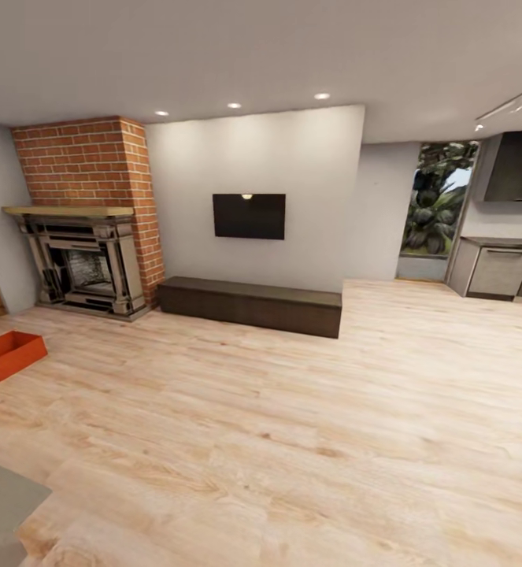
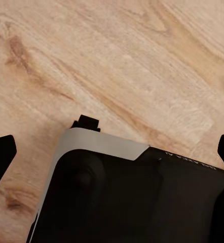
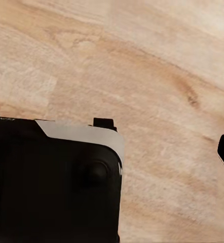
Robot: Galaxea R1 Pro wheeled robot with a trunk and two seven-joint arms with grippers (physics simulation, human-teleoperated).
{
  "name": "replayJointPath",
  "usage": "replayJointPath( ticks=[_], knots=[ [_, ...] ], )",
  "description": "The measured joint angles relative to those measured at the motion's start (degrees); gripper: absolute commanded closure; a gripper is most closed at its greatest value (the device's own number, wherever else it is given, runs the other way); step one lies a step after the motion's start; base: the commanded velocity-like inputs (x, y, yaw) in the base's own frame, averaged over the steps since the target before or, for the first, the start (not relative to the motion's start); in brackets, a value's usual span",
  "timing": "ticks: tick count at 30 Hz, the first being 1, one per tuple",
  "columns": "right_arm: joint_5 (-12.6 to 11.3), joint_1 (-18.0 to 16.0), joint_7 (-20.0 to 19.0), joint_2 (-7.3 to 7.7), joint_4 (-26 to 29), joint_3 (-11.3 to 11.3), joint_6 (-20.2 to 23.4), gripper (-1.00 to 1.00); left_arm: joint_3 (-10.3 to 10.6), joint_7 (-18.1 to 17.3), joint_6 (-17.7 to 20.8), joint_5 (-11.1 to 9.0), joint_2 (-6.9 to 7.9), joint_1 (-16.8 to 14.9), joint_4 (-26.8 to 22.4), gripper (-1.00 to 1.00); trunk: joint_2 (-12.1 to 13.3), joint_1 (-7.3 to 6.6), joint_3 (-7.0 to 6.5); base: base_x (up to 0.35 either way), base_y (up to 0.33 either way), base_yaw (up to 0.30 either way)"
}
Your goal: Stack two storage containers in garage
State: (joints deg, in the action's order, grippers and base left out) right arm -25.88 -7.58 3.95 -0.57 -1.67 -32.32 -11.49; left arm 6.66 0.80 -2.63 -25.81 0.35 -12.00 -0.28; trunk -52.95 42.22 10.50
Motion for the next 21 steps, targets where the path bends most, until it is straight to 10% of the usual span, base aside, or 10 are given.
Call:
replayJointPath(
  ticks=[21],
  knots=[
    [-0.63,-0.02,-0.24,0.02,0.0,0.55,-0.34,-1.0,0.01,0.01,-0.13,-0.03,0.01,0.01,-0.01,-1.0,0.0,0.0,0.0,0.323,0.0,0.195]
  ],
)
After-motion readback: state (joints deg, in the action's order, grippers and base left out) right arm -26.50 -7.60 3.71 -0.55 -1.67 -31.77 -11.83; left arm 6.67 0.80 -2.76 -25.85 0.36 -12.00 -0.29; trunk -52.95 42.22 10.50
